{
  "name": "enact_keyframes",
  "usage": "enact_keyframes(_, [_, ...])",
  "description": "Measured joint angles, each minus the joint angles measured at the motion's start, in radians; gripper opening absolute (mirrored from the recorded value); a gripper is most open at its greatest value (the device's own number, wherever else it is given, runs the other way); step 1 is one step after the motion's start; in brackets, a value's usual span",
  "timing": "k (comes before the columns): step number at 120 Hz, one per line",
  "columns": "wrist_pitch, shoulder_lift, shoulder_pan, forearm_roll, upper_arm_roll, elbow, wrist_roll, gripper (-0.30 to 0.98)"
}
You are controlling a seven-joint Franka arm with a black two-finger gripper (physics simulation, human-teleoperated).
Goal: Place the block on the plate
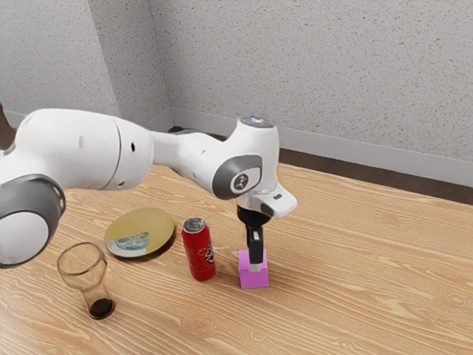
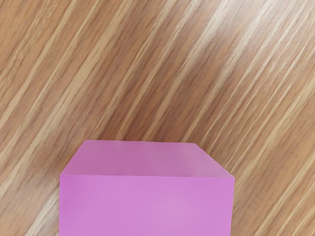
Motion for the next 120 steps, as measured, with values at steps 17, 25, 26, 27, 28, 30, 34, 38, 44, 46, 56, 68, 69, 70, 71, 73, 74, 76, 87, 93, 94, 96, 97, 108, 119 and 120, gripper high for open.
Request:
enact_keyframes(17, [0.003, 0.031, 0.004, -0.01, 0.0, 0.001, -0.002, 0.69])
enact_keyframes(25, [0.007, 0.046, 0.001, -0.015, 0.0, 0.005, -0.003, 0.69])
enact_keyframes(26, [0.007, 0.047, 0.001, -0.016, 0.0, 0.006, -0.003, 0.69])
enact_keyframes(27, [0.008, 0.049, 0.0, -0.016, 0.0, 0.006, -0.003, 0.69])
enact_keyframes(28, [0.008, 0.05, 0.0, -0.016, 0.0, 0.007, -0.003, 0.69])
enact_keyframes(30, [0.009, 0.053, -0.001, -0.017, 0.0, 0.008, -0.004, 0.69])
enact_keyframes(34, [0.011, 0.059, -0.002, -0.018, 0.0, 0.009, -0.004, 0.69])
enact_keyframes(38, [0.013, 0.063, -0.002, -0.019, 0.0, 0.01, -0.005, 0.69])
enact_keyframes(44, [0.016, 0.069, -0.002, -0.02, 0.0, 0.01, -0.005, 0.69])
enact_keyframes(46, [0.017, 0.071, -0.002, -0.02, 0.0, 0.01, -0.005, 0.69])
enact_keyframes(56, [0.021, 0.073, -0.002, -0.021, 0.001, 0.01, -0.009, 0.67])
enact_keyframes(68, [0.024, 0.073, -0.002, -0.021, 0.001, 0.01, -0.015, 0.57])
enact_keyframes(69, [0.024, 0.073, -0.002, -0.021, 0.001, 0.01, -0.016, 0.56])
enact_keyframes(70, [0.024, 0.073, -0.002, -0.021, 0.001, 0.01, -0.016, 0.55])
enact_keyframes(71, [0.024, 0.073, -0.002, -0.021, 0.001, 0.01, -0.017, 0.55])
enact_keyframes(73, [0.025, 0.074, -0.002, -0.021, 0.001, 0.01, -0.018, 0.53])
enact_keyframes(74, [0.025, 0.074, -0.002, -0.022, 0.001, 0.01, -0.019, 0.53])
enact_keyframes(76, [0.025, 0.074, -0.003, -0.022, 0.001, 0.01, -0.02, 0.51])
enact_keyframes(87, [0.027, 0.074, -0.004, -0.021, 0.001, 0.01, -0.027, 0.46])
enact_keyframes(93, [0.028, 0.073, -0.004, -0.021, 0.001, 0.01, -0.031, 0.43])
enact_keyframes(94, [0.028, 0.073, -0.004, -0.021, 0.001, 0.01, -0.031, 0.43])
enact_keyframes(96, [0.028, 0.073, -0.004, -0.021, 0.001, 0.01, -0.032, 0.42])
enact_keyframes(97, [0.028, 0.073, -0.004, -0.02, 0.001, 0.01, -0.033, 0.42])
enact_keyframes(108, [0.029, 0.073, -0.004, -0.02, 0.001, 0.01, -0.041, 0.38])
enact_keyframes(119, [0.03, 0.071, -0.004, -0.017, 0.001, 0.01, -0.047, 0.36])
enact_keyframes(120, [0.03, 0.071, -0.004, -0.017, 0.001, 0.01, -0.048, 0.36])
